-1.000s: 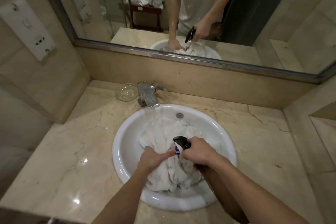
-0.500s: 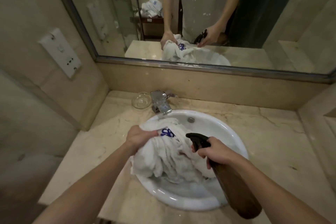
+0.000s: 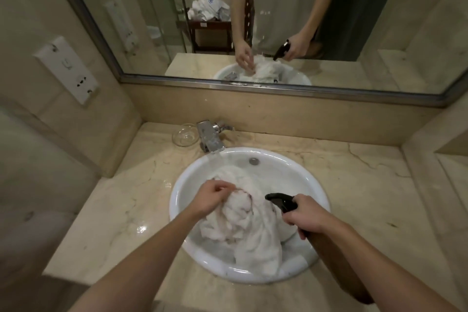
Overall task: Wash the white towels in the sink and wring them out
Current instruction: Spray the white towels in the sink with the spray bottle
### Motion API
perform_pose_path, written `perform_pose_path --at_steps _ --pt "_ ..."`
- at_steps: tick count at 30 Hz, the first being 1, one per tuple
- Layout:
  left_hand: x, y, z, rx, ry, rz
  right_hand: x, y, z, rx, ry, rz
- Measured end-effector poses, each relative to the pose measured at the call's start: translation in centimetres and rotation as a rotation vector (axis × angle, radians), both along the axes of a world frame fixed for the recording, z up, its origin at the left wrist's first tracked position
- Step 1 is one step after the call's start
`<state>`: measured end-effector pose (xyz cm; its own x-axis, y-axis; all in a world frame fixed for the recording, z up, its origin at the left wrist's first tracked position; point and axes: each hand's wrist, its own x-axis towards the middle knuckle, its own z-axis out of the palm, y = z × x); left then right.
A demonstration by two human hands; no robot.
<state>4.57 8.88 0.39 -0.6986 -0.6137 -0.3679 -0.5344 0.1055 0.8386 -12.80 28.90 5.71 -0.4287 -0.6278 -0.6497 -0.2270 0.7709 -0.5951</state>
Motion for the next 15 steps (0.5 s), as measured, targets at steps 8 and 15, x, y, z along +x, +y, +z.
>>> perform_pose_path --at_steps 8,15 --pt "-0.1 3.1 -2.0 -0.369 -0.177 -0.082 2.0 -0.7 -0.4 -0.093 -0.112 0.080" --pt "-1.4 5.3 -2.5 -0.604 -0.334 -0.338 3.6 -1.7 -0.2 -0.086 -0.016 0.192"
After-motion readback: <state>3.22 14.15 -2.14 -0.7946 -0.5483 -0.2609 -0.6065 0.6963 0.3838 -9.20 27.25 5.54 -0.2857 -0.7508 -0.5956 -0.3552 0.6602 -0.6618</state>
